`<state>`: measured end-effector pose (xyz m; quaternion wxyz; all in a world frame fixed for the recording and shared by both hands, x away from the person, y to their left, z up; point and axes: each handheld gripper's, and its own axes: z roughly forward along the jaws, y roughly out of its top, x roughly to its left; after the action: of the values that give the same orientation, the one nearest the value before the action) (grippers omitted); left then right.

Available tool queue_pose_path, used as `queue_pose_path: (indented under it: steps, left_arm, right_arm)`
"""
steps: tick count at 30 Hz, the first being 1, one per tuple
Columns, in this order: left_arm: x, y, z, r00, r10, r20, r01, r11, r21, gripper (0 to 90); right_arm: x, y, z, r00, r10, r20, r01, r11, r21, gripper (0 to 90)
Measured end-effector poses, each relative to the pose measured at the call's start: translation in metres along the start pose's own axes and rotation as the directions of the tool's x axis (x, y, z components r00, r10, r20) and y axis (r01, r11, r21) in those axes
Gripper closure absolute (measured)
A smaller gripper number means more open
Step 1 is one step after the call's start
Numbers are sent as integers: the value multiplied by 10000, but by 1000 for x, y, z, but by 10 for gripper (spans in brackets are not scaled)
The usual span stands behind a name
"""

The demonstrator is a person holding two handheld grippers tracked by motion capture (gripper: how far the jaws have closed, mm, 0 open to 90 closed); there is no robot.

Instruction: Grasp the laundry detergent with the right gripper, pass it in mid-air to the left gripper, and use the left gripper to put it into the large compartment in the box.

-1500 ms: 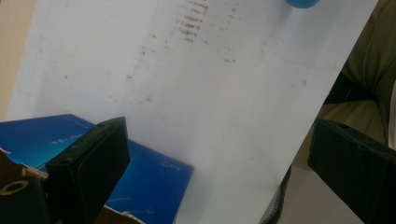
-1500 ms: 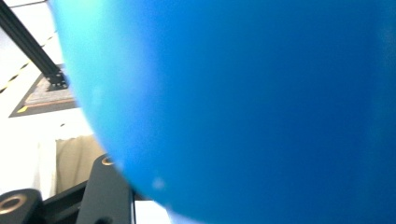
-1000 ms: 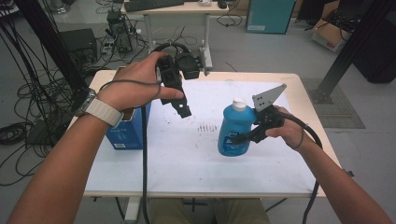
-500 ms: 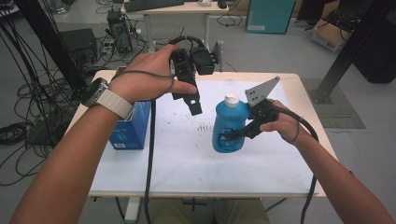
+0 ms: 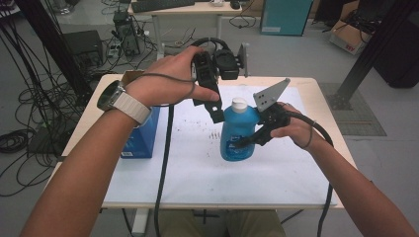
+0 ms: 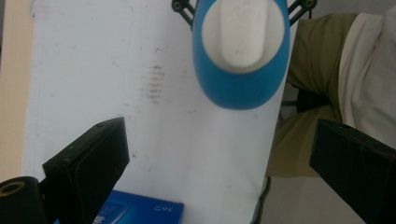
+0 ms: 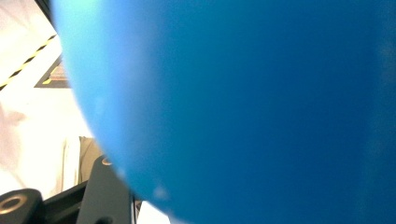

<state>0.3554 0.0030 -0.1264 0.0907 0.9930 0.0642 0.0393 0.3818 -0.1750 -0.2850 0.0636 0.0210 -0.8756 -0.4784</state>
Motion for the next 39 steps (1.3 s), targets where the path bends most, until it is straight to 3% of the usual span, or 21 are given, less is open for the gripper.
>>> queue_pose_path:
  steps: [21, 39]
  left_arm:
    - [-1, 7, 18, 9981, 15, 619, 12, 9990, -441, 52]
    - [1, 8, 27, 9973, -3, 735, 42, 9986, -523, 56]
  right_arm:
    - [2, 7, 14, 9988, -490, -45, 491, 9984, 281, 433]
    - [1, 5, 19, 9985, -541, 54, 539, 9977, 403, 434]
